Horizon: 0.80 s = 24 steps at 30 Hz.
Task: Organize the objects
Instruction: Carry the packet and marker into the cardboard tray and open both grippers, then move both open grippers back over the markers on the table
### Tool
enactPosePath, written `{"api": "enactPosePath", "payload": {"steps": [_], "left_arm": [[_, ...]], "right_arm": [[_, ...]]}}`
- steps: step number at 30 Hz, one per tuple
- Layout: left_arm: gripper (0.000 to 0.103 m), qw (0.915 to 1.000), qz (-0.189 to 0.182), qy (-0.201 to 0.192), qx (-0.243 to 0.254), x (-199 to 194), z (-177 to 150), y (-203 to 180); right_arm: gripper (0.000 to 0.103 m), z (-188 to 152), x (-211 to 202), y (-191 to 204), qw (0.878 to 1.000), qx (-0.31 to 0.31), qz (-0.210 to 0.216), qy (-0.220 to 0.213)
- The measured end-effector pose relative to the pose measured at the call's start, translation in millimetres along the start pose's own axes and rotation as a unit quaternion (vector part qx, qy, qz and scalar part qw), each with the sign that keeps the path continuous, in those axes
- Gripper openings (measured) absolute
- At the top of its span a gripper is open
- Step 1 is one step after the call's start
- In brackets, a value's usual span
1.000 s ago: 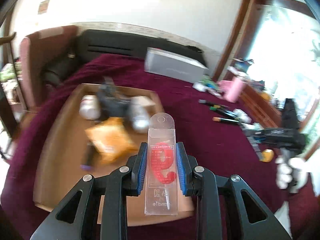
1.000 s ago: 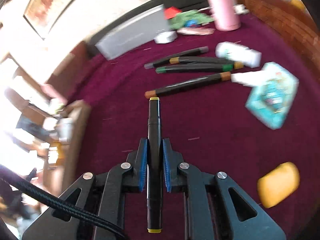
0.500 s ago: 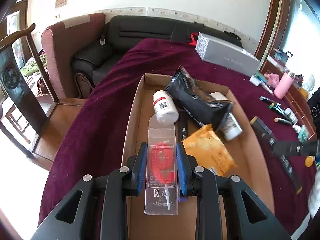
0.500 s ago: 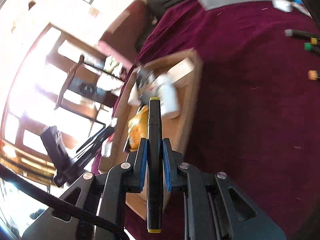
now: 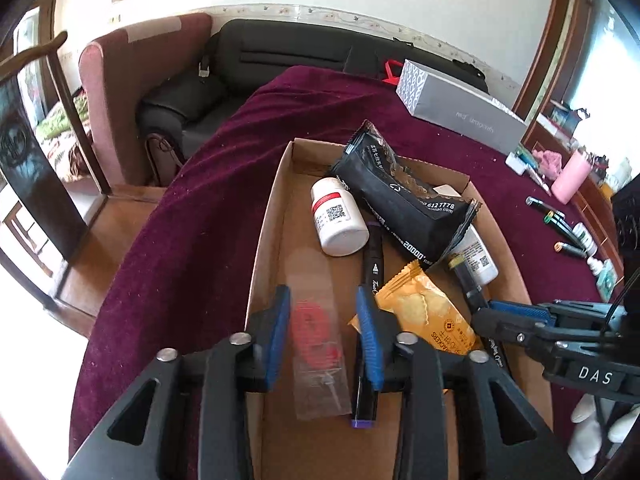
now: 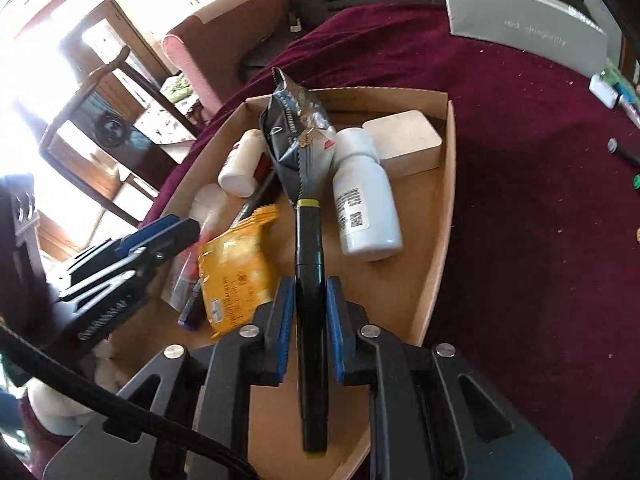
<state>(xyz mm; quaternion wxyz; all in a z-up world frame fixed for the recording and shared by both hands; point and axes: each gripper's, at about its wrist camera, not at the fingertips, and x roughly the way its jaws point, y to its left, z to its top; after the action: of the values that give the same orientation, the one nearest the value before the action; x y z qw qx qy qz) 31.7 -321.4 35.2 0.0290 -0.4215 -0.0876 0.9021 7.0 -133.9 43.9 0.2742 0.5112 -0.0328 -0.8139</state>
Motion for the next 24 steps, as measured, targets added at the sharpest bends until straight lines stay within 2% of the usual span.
{"api": "enactPosePath", "payload": {"steps": [1, 4, 7, 10, 12, 14, 15, 16, 17, 18, 19, 21, 22, 24], "left_arm": [[0.033, 1.0000, -0.004, -0.001, -0.004, -1, 0, 1], [0.033, 0.9994, -0.015, -0.017, -0.025, -12, -4, 1], [0.034, 0.9970, -0.036, -0.052, -0.046, -28, -7, -3], [0.042, 0.9926, -0.051, -0.095, -0.057, -39, -7, -18], [0.042, 0.9895, -0.065, -0.115, -0.058, -40, -2, -34], [0.044, 0.9878, -0.071, -0.128, -0.052, -38, 5, -52], [0.046, 0.9871, -0.075, -0.134, -0.045, -34, 10, -65], [0.046, 0.9865, -0.078, -0.137, -0.042, -31, 12, -72], [0.046, 0.9855, -0.083, -0.144, -0.037, -28, 15, -80], [0.046, 0.9848, -0.082, -0.150, -0.030, -22, 17, -89], [0.046, 0.9848, -0.080, -0.152, -0.024, -17, 17, -96], [0.046, 0.9892, -0.085, -0.117, -0.026, 0, 18, -106], [0.046, 0.9913, -0.082, -0.100, -0.024, 7, 16, -110], [0.046, 0.9932, -0.071, -0.092, -0.013, 7, 16, -115]], "right_arm": [[0.023, -1, -1, -2, 1.000, 0.005, 0.003, -0.001], [0.023, -2, -14, -10, 1.000, 0.016, 0.013, -0.014], [0.023, -4, -44, -24, 0.998, 0.029, 0.013, -0.056], [0.029, -11, -80, -44, 0.992, 0.054, 0.010, -0.111], [0.029, -16, -104, -53, 0.987, 0.058, -0.002, -0.148], [0.030, -24, -137, -51, 0.974, 0.045, -0.045, -0.217], [0.035, -31, -153, -49, 0.964, 0.036, -0.070, -0.255], [0.062, -39, -167, -47, 0.951, 0.033, -0.091, -0.294], [0.100, -47, -180, -51, 0.937, 0.039, -0.098, -0.332], [0.102, -54, -188, -58, 0.929, 0.050, -0.088, -0.357], [0.103, -57, -192, -68, 0.930, 0.063, -0.065, -0.357], [0.103, -52, -187, -92, 0.946, 0.096, -0.018, -0.308], [0.103, -54, -185, -103, 0.947, 0.115, -0.008, -0.300], [0.103, -59, -182, -112, 0.946, 0.122, -0.023, -0.299]]}}
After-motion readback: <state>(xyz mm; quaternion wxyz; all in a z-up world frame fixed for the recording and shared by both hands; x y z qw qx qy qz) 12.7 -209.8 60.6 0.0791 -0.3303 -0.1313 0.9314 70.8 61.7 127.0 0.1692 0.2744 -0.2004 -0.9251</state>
